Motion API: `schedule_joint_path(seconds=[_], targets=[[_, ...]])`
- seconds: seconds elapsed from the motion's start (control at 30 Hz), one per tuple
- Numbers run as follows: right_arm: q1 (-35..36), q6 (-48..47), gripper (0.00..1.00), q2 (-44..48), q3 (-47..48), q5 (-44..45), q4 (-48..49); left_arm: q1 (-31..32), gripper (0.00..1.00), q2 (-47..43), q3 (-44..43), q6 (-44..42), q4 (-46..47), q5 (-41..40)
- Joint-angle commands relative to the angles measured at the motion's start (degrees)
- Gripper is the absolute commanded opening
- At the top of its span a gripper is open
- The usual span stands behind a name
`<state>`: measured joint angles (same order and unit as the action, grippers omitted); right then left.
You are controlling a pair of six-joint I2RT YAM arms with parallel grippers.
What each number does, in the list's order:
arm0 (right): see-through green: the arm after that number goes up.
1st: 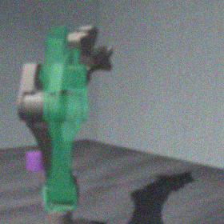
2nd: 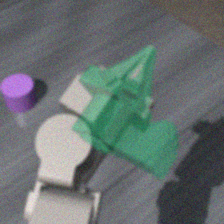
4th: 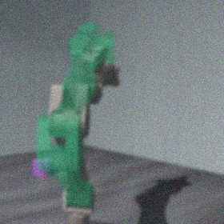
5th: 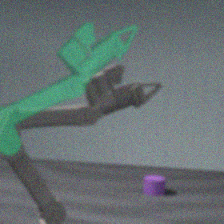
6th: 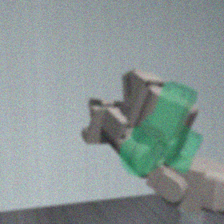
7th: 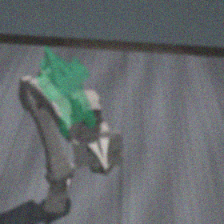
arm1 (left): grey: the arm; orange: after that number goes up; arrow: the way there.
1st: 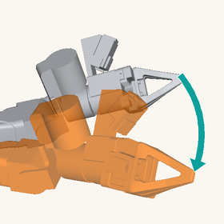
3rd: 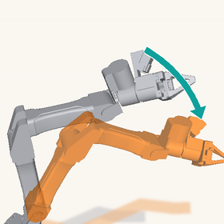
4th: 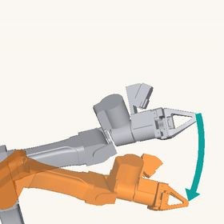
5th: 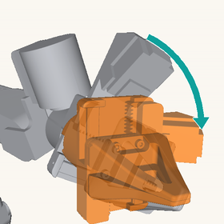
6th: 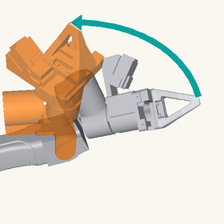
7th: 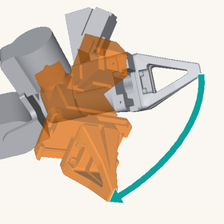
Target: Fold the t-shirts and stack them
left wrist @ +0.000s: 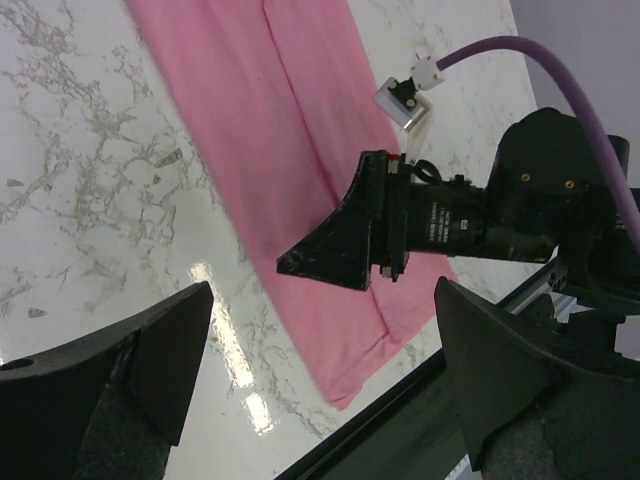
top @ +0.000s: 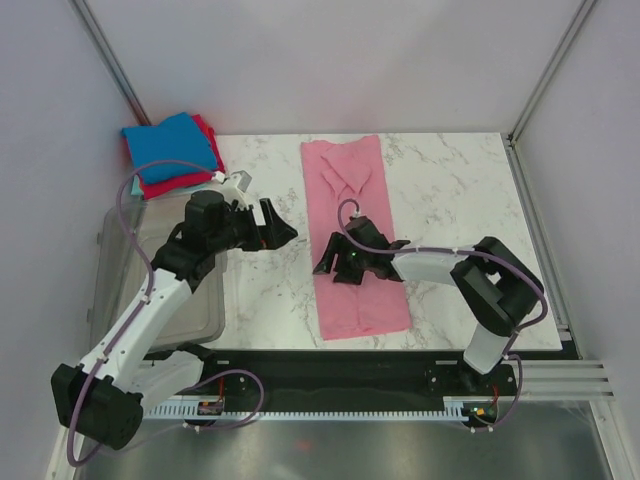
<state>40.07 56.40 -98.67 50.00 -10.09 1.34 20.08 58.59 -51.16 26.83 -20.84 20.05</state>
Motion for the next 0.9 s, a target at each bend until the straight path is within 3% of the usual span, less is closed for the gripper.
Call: schedule_joint_path(seconds=[0.0, 0.13, 0.3, 0.47, 0.6, 0.7, 0.87], targets=[[4.3, 6.4, 0.73, -2.1, 2.7, 2.0, -1.0, -0.3, 1.0, -2.5, 1.1, -3.3, -1.8, 1.0], [7.8, 4.2, 0.72, -1.5, 6.3, 2.8, -5.0, -0.3, 1.0, -4.9, 2.8, -3.1, -2.9, 1.3], [8.5, -3.8, 0.74, 2.5, 13.3, 6.9, -18.8, -0.2, 1.0, -8.5, 4.2, -0.9, -5.2, -0.5], [8.5, -13.7, 0.75, 9.4, 21.1, 19.8, -35.8, 1.8, 1.0, -9.9, 6.2, 0.5, -6.7, -0.1], [8.6, -9.2, 0.76, 22.0, 10.6, 26.5, -38.9, 9.0, 1.0, -8.1, 8.2, 3.4, -8.1, -3.9], [8.7, -3.2, 0.74, 34.2, -1.9, 26.9, -37.3, 18.3, 0.99, -7.3, 11.2, 8.5, -8.4, -9.5], [9.0, 4.5, 0.71, 48.0, -17.4, 26.6, -37.7, 26.1, 0.94, -7.3, 19.0, 17.4, -6.7, -17.1]])
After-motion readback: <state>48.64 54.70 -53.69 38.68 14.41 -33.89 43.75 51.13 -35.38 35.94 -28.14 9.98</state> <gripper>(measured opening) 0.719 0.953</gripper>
